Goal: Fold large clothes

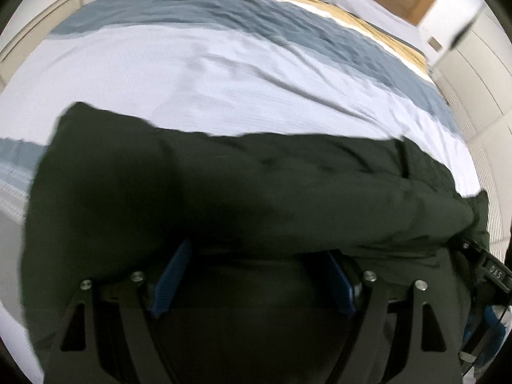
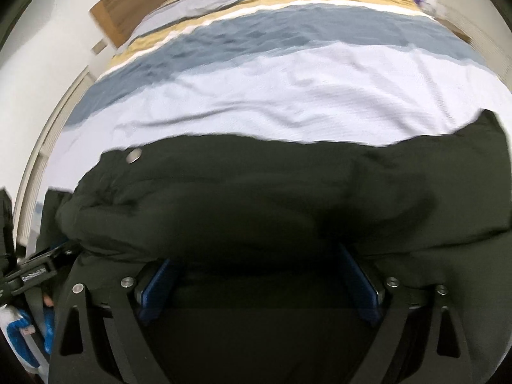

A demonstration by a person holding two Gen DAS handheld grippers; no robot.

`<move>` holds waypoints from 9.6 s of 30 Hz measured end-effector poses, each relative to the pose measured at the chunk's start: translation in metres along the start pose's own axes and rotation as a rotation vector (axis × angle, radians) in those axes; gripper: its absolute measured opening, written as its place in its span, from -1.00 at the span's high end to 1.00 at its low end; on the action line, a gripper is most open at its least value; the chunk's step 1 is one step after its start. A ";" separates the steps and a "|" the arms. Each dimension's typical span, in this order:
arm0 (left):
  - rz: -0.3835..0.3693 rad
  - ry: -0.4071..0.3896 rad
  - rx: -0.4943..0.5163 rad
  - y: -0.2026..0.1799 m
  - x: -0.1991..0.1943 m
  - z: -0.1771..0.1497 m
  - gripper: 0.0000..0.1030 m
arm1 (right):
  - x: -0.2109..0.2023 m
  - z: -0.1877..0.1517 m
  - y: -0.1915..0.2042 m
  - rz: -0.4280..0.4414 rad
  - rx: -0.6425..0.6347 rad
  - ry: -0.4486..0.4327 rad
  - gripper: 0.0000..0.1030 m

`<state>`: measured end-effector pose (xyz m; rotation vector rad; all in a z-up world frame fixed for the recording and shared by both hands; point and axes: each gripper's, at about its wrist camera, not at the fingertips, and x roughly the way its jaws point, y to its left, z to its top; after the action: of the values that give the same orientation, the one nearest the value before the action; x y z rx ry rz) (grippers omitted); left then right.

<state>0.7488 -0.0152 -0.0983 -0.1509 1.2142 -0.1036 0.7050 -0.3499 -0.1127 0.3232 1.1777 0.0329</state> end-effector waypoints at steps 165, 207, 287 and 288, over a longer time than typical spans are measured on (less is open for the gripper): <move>-0.760 0.142 -0.283 0.165 0.003 -0.163 -1.00 | 0.037 -0.026 -0.173 0.563 0.179 0.192 -0.99; -0.762 -0.129 -0.397 0.140 -0.117 -0.181 0.63 | -0.054 -0.055 -0.088 0.585 0.121 -0.020 0.61; 0.060 -0.378 0.143 0.092 -0.225 -0.353 -0.59 | -0.216 -0.331 0.015 -0.079 -0.057 -0.360 -0.98; 0.054 -0.374 0.147 0.089 -0.225 -0.354 -0.59 | -0.217 -0.336 0.018 -0.086 -0.054 -0.356 -0.98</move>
<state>0.3382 0.0872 -0.0260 -0.0074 0.8335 -0.1113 0.3171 -0.2966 -0.0272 0.2199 0.8354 -0.0657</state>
